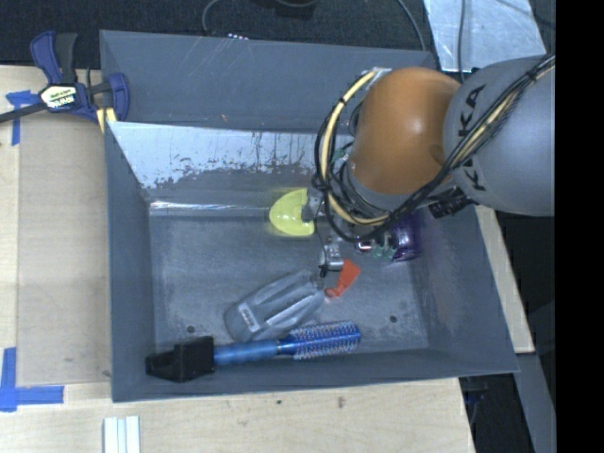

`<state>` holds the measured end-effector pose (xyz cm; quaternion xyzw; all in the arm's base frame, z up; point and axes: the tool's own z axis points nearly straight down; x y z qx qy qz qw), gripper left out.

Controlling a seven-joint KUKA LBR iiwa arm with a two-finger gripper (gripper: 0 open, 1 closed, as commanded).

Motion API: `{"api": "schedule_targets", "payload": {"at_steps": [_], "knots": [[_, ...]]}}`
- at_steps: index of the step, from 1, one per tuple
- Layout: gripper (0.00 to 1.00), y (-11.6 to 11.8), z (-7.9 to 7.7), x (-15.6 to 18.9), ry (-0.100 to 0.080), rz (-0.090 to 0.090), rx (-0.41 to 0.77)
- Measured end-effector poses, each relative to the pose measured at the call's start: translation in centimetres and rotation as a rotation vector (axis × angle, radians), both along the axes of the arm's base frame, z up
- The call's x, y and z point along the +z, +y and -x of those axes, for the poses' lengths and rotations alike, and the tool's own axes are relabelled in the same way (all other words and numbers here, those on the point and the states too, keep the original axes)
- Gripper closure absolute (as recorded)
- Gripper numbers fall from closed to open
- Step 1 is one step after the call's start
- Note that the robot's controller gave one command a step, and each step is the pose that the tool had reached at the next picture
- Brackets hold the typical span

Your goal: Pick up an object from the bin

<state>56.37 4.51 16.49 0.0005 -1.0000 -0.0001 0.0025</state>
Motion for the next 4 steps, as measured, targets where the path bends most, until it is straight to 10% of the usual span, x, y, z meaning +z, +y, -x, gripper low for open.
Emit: {"api": "schedule_targets", "payload": {"at_steps": [1,3,4], "knots": [[0.00,0.0,-0.2,0.5,-0.008,0.000,-0.001],[0.00,3.6,2.7,-4.0,-0.011,0.001,0.467],[0.00,4.9,2.7,-3.1,-0.018,0.001,0.512]]}}
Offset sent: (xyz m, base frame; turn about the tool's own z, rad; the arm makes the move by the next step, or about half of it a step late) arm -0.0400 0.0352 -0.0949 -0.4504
